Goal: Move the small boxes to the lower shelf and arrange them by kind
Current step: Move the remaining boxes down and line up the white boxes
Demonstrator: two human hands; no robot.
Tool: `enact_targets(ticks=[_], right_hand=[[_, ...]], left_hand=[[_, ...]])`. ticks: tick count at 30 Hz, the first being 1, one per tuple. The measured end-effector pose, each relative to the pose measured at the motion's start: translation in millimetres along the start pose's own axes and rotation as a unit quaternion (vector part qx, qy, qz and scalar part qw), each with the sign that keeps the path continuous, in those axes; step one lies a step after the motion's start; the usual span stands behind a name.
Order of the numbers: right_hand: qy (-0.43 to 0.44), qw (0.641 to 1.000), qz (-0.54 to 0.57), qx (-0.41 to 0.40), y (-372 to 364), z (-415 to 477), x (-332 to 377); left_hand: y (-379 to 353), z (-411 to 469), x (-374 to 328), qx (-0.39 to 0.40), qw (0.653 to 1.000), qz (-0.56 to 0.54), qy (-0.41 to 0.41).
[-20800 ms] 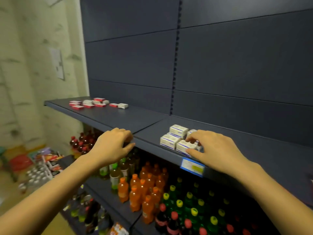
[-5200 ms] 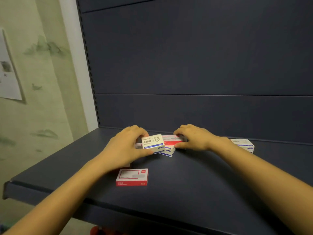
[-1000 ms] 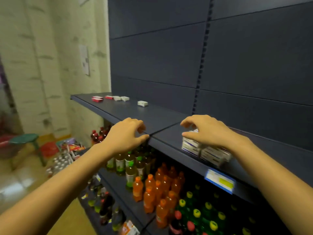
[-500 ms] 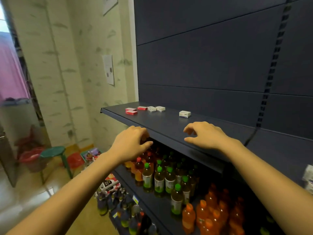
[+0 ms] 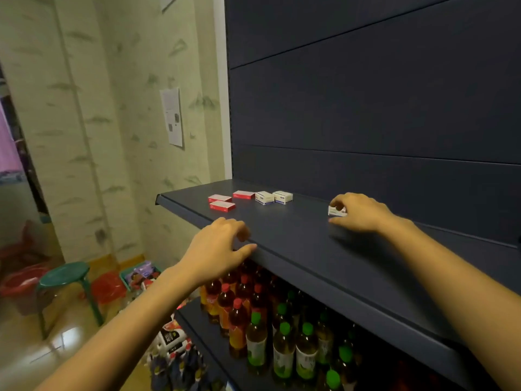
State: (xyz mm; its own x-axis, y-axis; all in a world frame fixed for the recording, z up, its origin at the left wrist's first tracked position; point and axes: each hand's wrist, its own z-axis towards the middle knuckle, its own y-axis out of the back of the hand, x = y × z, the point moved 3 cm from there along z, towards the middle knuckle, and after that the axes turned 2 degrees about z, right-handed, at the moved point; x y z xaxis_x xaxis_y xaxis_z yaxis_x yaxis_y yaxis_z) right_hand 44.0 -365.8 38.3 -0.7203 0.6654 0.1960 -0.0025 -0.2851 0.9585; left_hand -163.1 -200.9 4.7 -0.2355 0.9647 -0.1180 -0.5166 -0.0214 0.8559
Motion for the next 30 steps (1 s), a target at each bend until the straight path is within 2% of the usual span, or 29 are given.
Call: enact_targets(ticks=[7, 13, 18, 23, 30], right_hand=[[-0.097, 0.995, -0.036, -0.005, -24.1, 83.2, -33.8], [-0.159, 0.981, -0.058, 0.097, -39.2, 113.9, -53.7], [-0.175, 0.973, -0.092, 0.115, -41.2, 131.9, -47.5], [-0.144, 0.986, -0.071, 0.051, -35.6, 138.2, -20.7], [-0.166, 0.98, -0.091, -0.053, -13.2, 104.2, 14.0]], left_hand=[[-28.9, 69.3, 44.6, 0.026, 0.999, 0.011, -0.02], [-54.9, 106.4, 63.3, 0.035, 0.998, 0.002, -0.053], [-70.3, 143.5, 83.2, 0.037, 0.995, -0.028, -0.088], [-81.7, 195.8, 98.2, 0.033, 0.989, -0.047, -0.137], [-123.0, 271.6, 98.0, 0.146, 0.96, -0.007, -0.237]])
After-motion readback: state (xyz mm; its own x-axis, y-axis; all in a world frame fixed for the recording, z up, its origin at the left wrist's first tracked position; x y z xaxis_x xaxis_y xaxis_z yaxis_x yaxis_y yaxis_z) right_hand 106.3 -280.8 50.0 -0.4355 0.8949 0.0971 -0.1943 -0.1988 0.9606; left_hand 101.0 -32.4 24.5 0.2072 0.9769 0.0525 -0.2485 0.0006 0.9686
